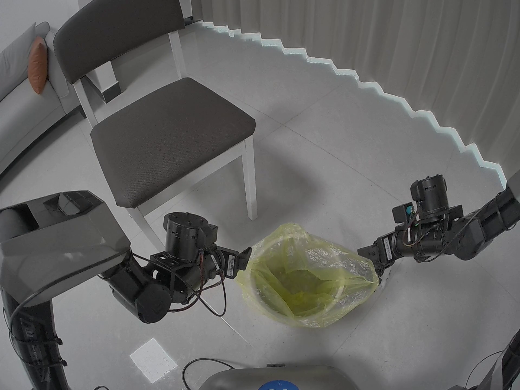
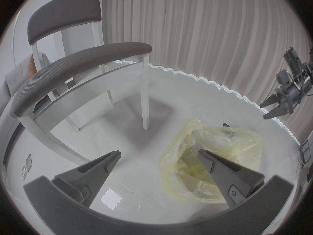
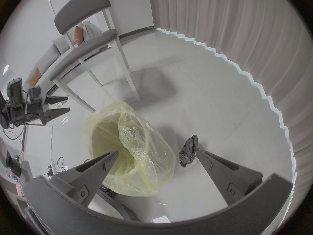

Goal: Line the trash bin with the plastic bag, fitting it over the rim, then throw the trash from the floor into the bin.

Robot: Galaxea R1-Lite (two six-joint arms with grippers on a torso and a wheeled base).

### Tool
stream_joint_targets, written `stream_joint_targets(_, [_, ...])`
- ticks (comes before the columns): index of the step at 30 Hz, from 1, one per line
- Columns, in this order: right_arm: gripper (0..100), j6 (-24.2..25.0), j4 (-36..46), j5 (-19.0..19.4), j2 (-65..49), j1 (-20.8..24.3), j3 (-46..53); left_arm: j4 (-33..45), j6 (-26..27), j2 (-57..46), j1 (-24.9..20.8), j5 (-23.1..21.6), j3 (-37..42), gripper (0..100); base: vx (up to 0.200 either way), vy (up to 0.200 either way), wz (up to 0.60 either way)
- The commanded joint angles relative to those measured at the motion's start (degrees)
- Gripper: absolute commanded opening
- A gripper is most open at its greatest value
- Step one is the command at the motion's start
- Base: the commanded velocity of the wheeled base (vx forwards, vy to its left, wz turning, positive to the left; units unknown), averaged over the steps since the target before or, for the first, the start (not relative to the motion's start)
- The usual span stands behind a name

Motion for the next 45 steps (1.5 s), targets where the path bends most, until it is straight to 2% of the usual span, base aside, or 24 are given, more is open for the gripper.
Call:
stream_joint_targets(1, [100, -0.30, -0.37, 0.41, 6.30, -1.53, 0.48, -0.47, 0.03, 1.55, 0.21, -0.04, 0.88, 100, 0.000, 0.000, 0.00])
stream_joint_targets(11, [100, -1.70, -2.65, 1.47, 14.74, -3.29, 0.57, -0.55, 0.03, 3.93, 0.12, 0.40, -0.52, 100, 0.000, 0.000, 0.00])
stream_joint_targets(31, [100, -6.98, -3.18, 1.73, 28.01, -3.20, -12.61, -0.20, 0.03, 8.23, 0.83, 0.05, -4.74, 100, 0.000, 0.000, 0.00])
stream_joint_targets(38, [100, -8.03, 2.09, 1.73, 29.77, -3.20, -17.27, -0.03, 0.03, 9.82, 1.71, -0.12, -5.97, 100, 0.000, 0.000, 0.00])
stream_joint_targets(45, [100, -10.32, 3.15, 1.55, 32.06, -3.11, -19.82, -0.11, -0.05, 11.92, 3.11, -0.56, -7.20, 100, 0.000, 0.000, 0.00])
